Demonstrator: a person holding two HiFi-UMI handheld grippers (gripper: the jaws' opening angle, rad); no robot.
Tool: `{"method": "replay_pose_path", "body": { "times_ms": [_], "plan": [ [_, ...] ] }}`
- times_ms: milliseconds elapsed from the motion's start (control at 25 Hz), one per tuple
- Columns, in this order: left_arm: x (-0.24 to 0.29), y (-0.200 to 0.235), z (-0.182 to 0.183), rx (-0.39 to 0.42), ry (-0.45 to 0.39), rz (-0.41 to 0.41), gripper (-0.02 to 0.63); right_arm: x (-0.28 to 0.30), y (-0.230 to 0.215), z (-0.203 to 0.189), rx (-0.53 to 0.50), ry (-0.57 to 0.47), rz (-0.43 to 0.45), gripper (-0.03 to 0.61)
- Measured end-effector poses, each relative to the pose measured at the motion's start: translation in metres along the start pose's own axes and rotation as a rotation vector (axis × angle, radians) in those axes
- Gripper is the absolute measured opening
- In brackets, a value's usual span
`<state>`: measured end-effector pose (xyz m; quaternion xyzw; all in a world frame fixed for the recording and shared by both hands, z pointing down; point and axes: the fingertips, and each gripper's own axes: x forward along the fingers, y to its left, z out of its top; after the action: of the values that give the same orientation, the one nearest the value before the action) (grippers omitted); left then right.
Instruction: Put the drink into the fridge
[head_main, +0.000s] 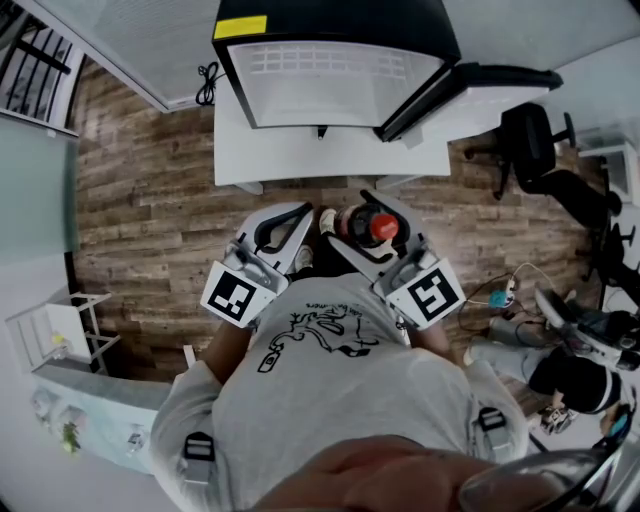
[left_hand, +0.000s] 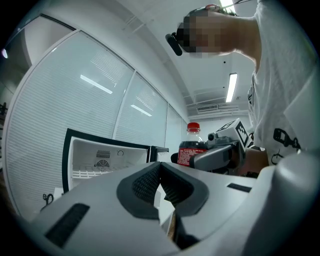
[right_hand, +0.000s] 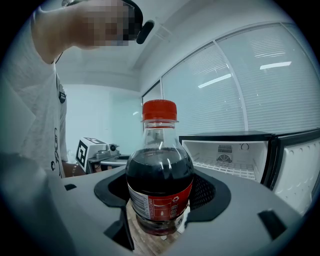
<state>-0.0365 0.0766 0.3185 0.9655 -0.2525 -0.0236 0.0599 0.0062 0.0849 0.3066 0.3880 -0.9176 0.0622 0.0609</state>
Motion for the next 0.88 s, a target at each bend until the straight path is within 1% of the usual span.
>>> {"method": "replay_pose_path", "body": {
  "times_ms": [440,880],
  "plan": [
    [0.052,0.015,-0.001,0.007,0.016,-0.005,0.003,0.002,-0.054,0.002,0.007,-0.004,0.004,0.321],
    [0.100,0.038,0.003,0.019,0.017,0.043,0.003,0.013,-0.107,0.007,-0.002,-0.008,0.057,0.321]
  ]
}}
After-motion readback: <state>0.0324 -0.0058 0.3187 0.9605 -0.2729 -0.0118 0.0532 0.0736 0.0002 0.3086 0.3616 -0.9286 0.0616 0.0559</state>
